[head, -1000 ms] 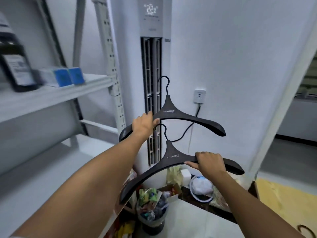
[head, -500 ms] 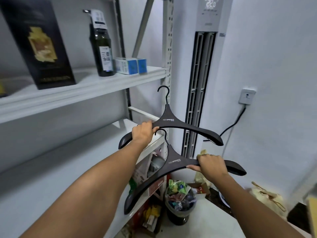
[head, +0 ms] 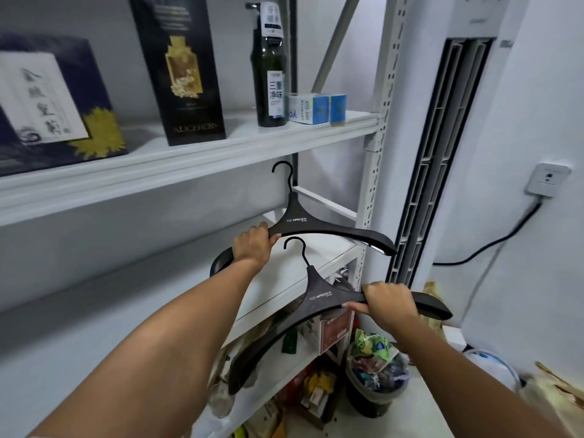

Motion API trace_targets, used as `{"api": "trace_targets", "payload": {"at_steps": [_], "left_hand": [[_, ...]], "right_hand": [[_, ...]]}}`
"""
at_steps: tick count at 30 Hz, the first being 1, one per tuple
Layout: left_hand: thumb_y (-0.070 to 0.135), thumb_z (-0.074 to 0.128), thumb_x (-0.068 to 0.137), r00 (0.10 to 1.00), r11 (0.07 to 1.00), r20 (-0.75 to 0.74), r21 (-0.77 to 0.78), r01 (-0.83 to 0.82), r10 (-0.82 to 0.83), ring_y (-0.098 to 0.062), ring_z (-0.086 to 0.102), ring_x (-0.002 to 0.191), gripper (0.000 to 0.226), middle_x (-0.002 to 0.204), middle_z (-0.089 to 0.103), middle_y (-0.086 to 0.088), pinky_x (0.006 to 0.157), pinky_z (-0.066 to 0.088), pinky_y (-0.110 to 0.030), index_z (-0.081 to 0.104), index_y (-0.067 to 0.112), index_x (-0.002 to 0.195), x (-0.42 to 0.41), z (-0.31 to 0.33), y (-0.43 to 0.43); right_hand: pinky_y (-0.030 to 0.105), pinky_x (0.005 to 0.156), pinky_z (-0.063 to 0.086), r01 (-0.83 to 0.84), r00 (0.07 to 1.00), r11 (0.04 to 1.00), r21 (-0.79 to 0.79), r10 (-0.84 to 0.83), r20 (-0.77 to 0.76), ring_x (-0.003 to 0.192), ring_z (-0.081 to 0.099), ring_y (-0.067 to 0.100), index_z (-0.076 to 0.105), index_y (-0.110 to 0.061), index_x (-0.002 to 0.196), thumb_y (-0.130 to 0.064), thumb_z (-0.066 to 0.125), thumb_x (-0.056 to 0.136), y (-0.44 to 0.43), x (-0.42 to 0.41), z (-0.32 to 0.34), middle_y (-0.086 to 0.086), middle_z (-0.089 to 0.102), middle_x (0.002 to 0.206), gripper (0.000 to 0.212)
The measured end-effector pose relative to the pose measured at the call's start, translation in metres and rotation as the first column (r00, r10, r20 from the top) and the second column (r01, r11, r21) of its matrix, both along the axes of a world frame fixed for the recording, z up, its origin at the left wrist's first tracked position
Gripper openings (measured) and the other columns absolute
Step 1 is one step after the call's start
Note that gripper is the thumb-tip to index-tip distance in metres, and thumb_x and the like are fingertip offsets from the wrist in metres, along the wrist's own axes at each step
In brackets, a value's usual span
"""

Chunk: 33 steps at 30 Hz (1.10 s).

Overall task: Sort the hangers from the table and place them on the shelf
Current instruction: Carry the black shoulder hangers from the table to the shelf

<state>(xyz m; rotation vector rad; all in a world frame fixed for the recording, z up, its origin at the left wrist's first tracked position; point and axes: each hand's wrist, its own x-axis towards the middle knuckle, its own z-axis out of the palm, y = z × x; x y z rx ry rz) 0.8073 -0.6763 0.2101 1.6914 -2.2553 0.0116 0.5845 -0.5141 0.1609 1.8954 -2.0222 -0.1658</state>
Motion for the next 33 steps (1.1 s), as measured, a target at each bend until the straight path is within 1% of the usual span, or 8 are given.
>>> {"api": "trace_targets", "payload": {"at_steps": [7,11,16,23,25,29,31,33], "left_hand": [[0.046,0.035,0.097,0.99,0.992,0.053,0.004,-0.13,0.129,-0.034,0.06,0.104,0.045,0.112,0.062,-0.015,0.079,0.044,-0.038,0.049,0.007,0.113,0.026,-0.013,-0.02],[0.045,0.034,0.098,0.975,0.975,0.069,0.06,-0.215,0.211,-0.033,0.059,0.107,0.044,0.116,0.06,-0.015,0.082,0.045,-0.037,0.049,0.007,0.116,0.022,-0.014,-0.037],[0.042,0.035,0.099,0.953,0.944,0.071,0.133,-0.303,0.296,-0.032,0.057,0.111,0.042,0.119,0.058,-0.014,0.086,0.044,-0.037,0.048,0.007,0.119,0.009,-0.02,-0.063],[0.043,0.038,0.098,0.91,0.884,0.069,0.217,-0.414,0.409,-0.031,0.058,0.106,0.041,0.115,0.058,-0.013,0.083,0.045,-0.037,0.047,0.007,0.117,-0.019,-0.036,-0.09],[0.043,0.038,0.098,0.904,0.876,0.078,0.226,-0.426,0.42,-0.03,0.058,0.104,0.042,0.113,0.058,-0.013,0.081,0.045,-0.036,0.047,0.007,0.116,-0.027,-0.042,-0.096],[0.044,0.038,0.098,0.894,0.859,0.092,0.247,-0.448,0.439,-0.03,0.058,0.103,0.042,0.113,0.058,-0.013,0.08,0.044,-0.036,0.047,0.007,0.117,-0.041,-0.052,-0.108],[0.045,0.037,0.097,0.89,0.852,0.109,0.258,-0.455,0.442,-0.029,0.059,0.103,0.043,0.112,0.059,-0.012,0.078,0.044,-0.035,0.047,0.008,0.117,-0.045,-0.059,-0.114],[0.046,0.036,0.097,0.886,0.845,0.134,0.267,-0.463,0.444,-0.029,0.059,0.102,0.044,0.112,0.059,-0.012,0.077,0.043,-0.035,0.047,0.008,0.117,-0.048,-0.067,-0.12]], "right_hand": [[0.026,0.051,0.031,-0.091,0.995,0.996,0.02,0.09,0.035,0.07,0.061,0.017,0.053,-0.018,0.086,-0.077,0.028,0.082,-0.044,-0.001,-0.011,-0.005,0.054,0.073,0.064],[0.025,0.045,0.027,-0.195,0.979,0.981,-0.016,0.195,0.05,0.075,0.065,0.015,0.057,-0.019,0.098,-0.085,0.005,0.068,-0.076,-0.012,-0.023,-0.005,0.063,0.083,0.09],[0.027,0.058,0.037,-0.274,0.959,0.962,-0.002,0.273,0.081,0.082,0.066,0.017,0.056,-0.018,0.088,-0.077,0.031,0.082,-0.109,-0.036,-0.023,-0.002,0.067,0.087,0.064],[0.026,0.056,0.036,-0.343,0.932,0.937,-0.071,0.349,0.101,0.081,0.066,0.015,0.056,-0.021,0.088,-0.077,0.03,0.083,-0.155,-0.084,-0.022,-0.005,0.066,0.086,0.062],[0.025,0.054,0.035,-0.359,0.917,0.927,-0.109,0.372,0.144,0.075,0.066,0.014,0.051,-0.022,0.078,-0.08,0.025,0.081,-0.169,-0.096,-0.027,-0.005,0.066,0.08,0.063],[0.02,0.043,0.027,-0.384,0.902,0.91,-0.156,0.406,0.148,0.039,0.056,0.018,0.053,-0.016,0.054,-0.08,0.0,0.079,-0.194,-0.11,-0.039,-0.002,0.054,0.046,0.087],[0.025,0.049,0.036,-0.404,0.89,0.9,-0.164,0.428,0.157,0.059,0.065,0.017,0.061,-0.018,0.073,-0.082,0.0,0.078,-0.199,-0.11,-0.04,-0.002,0.065,0.066,0.089],[0.029,0.061,0.043,-0.384,0.903,0.919,-0.084,0.394,0.174,0.082,0.067,0.016,0.06,-0.02,0.094,-0.08,0.018,0.08,-0.206,-0.112,-0.041,-0.004,0.068,0.089,0.074]]}}
